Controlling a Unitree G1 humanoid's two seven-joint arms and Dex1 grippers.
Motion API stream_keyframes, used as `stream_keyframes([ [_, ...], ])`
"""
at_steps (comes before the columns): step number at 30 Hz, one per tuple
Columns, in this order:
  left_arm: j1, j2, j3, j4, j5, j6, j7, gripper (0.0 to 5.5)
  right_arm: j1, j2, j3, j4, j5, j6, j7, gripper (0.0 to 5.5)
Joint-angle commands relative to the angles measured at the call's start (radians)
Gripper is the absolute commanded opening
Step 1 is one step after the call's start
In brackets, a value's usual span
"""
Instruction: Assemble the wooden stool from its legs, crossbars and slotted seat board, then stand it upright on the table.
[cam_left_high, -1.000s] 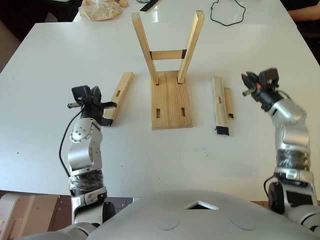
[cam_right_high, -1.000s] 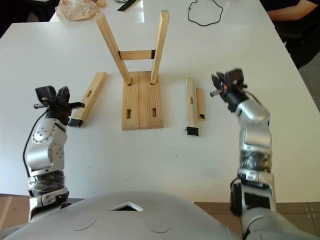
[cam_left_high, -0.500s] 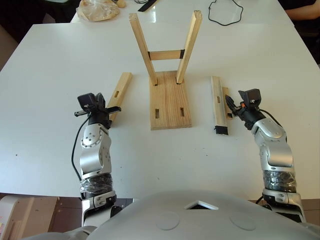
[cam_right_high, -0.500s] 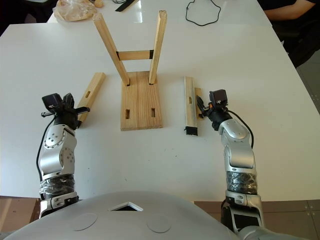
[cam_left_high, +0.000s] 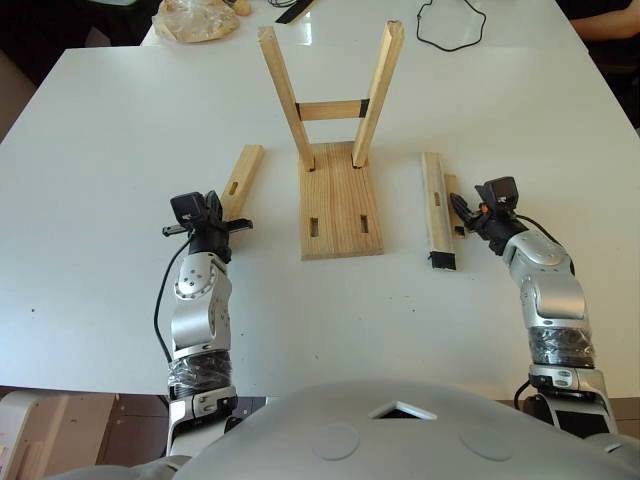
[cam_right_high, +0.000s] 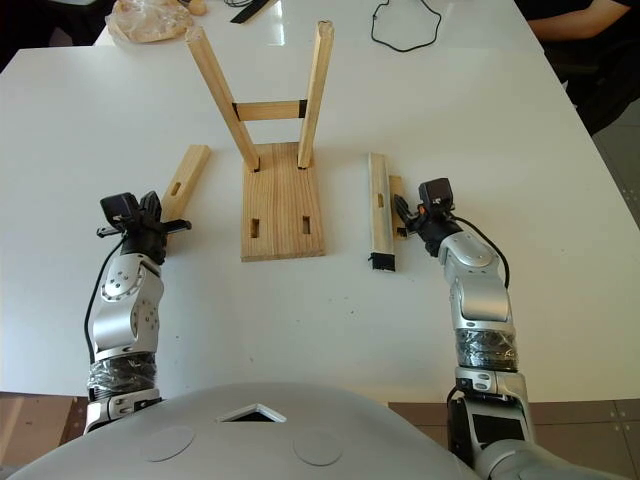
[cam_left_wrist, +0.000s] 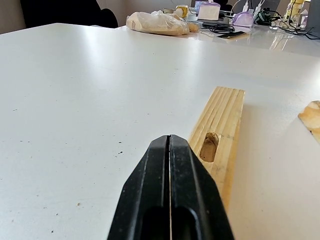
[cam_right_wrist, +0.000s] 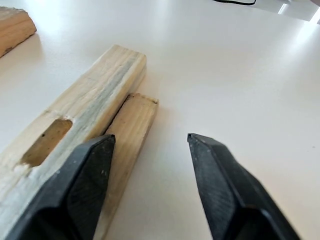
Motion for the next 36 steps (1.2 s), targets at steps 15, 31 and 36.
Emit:
stream_keyframes([
  [15, 0.068, -0.010, 0.000, -0.012, -0.013, 0.025, 0.001, 0.00, 0.155, -0.058, 0.070, -0.172, 0.014, 0.104, 0.043, 2.67],
  [31, 0.048, -0.014, -0.001, 0.006, -0.013, 0.027, 0.006, 0.00, -0.086, -0.162, 0.060, 0.122, 0.005, -0.081, 0.106, 2.67],
  [36, 0.070, -0.022, 0.005, -0.005, -0.016, 0.022, 0.012, 0.00, 0.023, -0.151, 0.021, -0.119, 0.064, 0.053, 0.088, 2.67],
])
